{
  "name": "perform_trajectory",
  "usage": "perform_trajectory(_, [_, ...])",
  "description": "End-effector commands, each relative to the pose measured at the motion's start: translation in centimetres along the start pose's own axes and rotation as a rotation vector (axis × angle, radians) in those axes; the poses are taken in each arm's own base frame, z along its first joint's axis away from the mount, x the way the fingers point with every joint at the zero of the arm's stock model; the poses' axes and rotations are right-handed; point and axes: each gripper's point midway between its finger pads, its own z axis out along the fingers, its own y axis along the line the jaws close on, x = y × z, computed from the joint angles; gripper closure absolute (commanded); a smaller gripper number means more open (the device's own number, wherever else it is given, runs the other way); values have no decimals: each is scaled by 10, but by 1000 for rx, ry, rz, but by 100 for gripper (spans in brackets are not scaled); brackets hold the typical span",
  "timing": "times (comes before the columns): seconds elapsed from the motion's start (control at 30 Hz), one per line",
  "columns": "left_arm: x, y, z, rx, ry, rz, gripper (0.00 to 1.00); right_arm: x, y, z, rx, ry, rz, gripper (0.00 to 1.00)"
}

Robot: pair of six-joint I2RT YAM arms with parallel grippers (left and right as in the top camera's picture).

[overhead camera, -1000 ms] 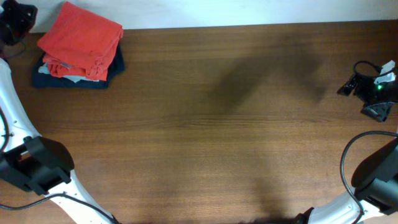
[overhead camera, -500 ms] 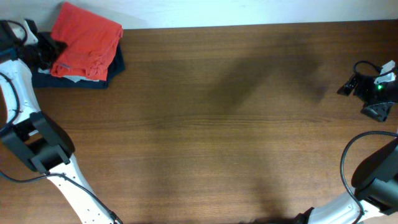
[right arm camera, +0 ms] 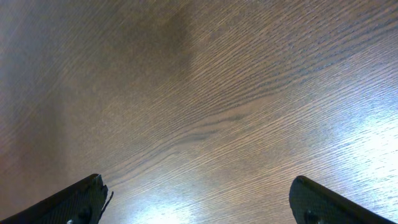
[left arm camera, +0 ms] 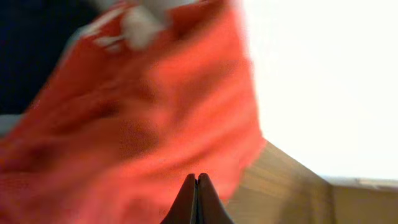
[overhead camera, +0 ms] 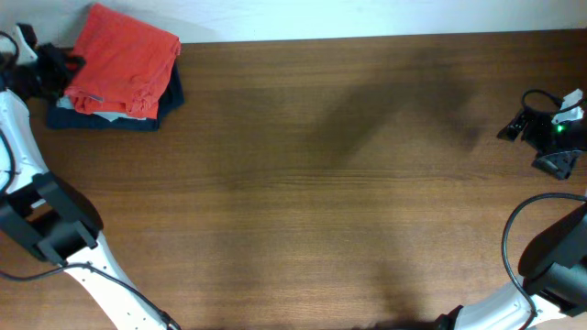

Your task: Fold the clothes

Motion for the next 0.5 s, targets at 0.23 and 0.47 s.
perform_trajectory(0.23, [19,-99,-7,162,52,204,99,-2,-1,-1,9,-8,0,1])
perform_trajectory(0.47, [46,-71,19,-77,114,202,99,-2,-1,-1,8,-8,0,1])
